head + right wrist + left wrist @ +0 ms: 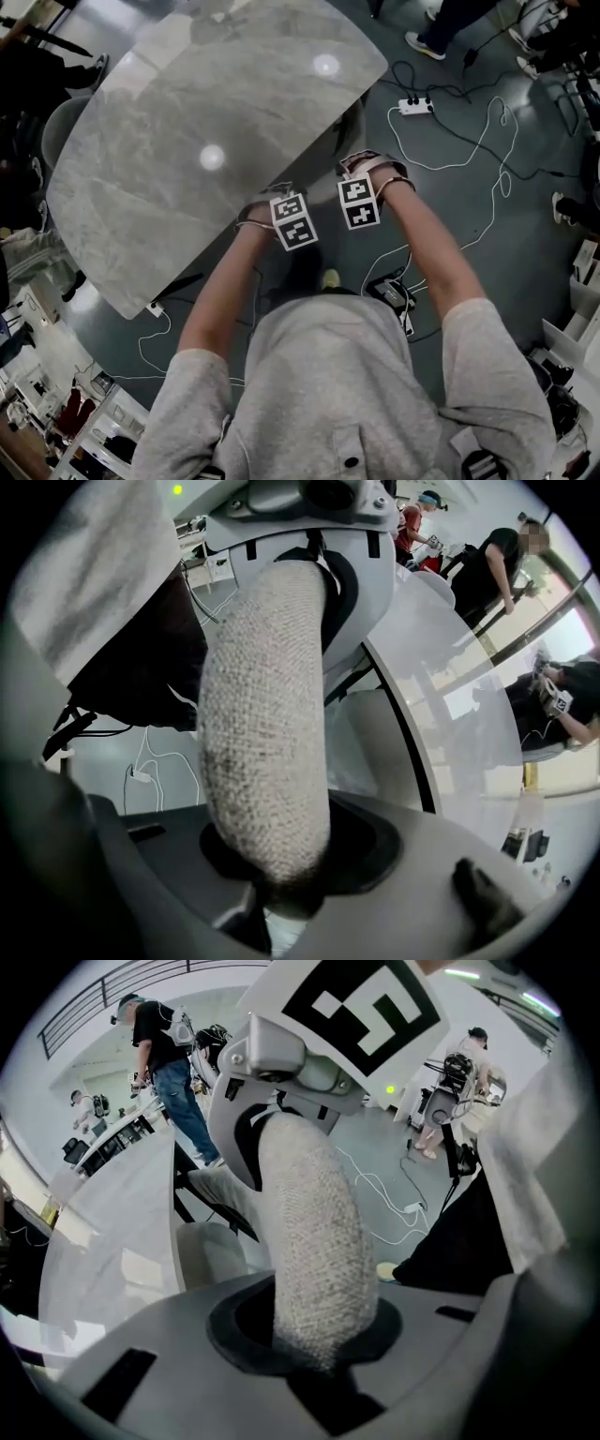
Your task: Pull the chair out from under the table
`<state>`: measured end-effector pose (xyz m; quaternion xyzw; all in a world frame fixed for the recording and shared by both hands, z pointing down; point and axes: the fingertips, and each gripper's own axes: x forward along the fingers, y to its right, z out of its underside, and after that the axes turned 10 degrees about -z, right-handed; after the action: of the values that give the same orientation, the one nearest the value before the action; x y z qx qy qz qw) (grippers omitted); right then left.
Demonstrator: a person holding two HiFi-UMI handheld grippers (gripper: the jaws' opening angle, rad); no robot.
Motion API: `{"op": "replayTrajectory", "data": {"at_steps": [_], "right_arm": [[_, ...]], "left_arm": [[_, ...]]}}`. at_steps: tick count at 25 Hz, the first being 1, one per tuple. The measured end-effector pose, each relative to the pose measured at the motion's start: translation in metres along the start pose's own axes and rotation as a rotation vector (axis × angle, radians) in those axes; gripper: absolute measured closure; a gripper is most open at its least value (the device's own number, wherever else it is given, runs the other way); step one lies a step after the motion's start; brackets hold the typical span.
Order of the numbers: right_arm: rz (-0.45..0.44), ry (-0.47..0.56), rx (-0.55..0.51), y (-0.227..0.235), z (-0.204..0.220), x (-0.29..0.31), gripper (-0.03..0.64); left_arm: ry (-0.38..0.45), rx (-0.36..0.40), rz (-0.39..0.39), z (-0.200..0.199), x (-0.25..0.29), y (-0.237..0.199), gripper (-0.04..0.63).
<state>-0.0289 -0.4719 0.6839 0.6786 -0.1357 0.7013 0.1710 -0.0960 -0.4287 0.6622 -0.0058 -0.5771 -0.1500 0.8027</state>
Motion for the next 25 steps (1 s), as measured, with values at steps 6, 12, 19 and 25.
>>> {"op": "replayTrajectory", "data": {"at_steps": [6,12,19,25], "right_arm": [[-0.051,-0.003,0.000,-0.013,-0.008,-0.001,0.505],[-0.047,0.010,0.001,-0.038,-0.018,0.007,0.515],[-0.083,0.015,-0.002,-0.076,-0.026,0.007,0.520],[-0.104,0.023,-0.003,-0.110,-0.028,0.012,0.520]], "left_arm": [[-0.013,-0.013,0.063,0.006,-0.006,0.010,0.505],[-0.025,0.012,0.070,0.013,-0.006,0.035,0.503],[-0.039,0.017,0.097,0.012,-0.013,0.070,0.502],[-0.037,0.017,0.110,0.007,-0.014,0.102,0.494]]}}
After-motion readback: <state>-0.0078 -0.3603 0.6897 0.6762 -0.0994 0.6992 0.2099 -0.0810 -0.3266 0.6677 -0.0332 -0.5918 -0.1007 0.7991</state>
